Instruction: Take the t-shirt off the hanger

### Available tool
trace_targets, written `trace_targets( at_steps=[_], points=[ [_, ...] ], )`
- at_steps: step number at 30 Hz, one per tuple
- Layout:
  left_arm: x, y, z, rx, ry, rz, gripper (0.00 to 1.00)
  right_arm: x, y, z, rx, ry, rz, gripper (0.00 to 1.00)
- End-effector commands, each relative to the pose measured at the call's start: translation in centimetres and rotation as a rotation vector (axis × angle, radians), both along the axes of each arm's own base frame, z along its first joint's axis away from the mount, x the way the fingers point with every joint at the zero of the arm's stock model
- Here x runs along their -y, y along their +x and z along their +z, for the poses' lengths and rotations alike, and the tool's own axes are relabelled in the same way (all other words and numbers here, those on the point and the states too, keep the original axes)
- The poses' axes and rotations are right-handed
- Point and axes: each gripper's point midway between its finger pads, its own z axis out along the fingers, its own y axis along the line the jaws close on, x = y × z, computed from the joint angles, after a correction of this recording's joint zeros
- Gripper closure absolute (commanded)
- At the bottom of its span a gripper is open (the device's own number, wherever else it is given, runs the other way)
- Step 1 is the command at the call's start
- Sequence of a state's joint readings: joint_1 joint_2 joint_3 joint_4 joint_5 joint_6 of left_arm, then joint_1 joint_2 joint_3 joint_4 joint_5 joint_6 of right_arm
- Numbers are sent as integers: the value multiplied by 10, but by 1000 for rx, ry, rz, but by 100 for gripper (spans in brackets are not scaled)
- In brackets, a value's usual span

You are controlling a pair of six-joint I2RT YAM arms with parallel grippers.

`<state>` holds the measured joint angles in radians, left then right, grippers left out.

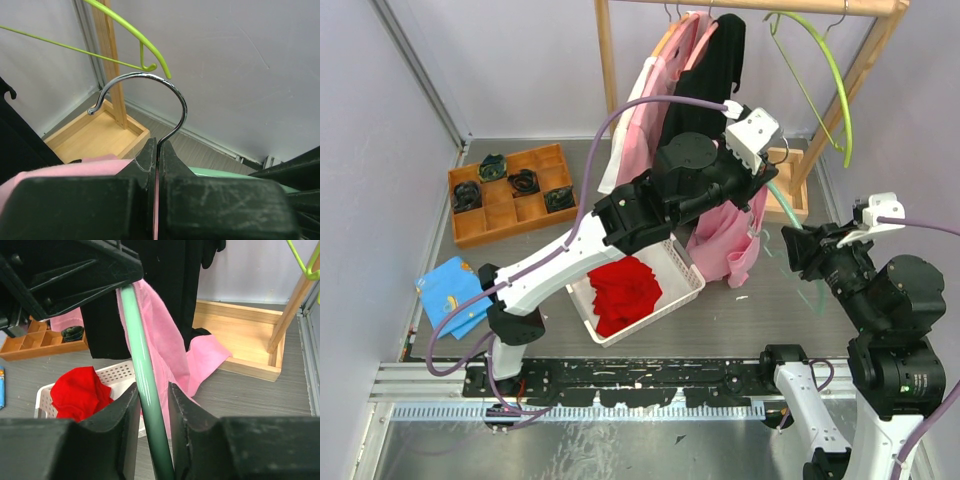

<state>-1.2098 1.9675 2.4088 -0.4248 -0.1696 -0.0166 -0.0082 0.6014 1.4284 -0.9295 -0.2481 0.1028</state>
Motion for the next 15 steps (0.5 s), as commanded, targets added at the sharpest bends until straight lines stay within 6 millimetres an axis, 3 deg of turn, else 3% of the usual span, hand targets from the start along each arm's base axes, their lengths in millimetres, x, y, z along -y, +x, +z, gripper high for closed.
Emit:
trace_targets(
  at_steps=[1,12,15],
  points=[
    [-14,-12,56,46,-140,-27,100,0,0,7,41,-6,2,70],
    [-13,-10,54,43,-136,-20,100,-1,-11,23,107,5,5,92],
    [-13,-10,53,42,-133,-15,83,0,-12,26,117,14,-6,95]
  ],
)
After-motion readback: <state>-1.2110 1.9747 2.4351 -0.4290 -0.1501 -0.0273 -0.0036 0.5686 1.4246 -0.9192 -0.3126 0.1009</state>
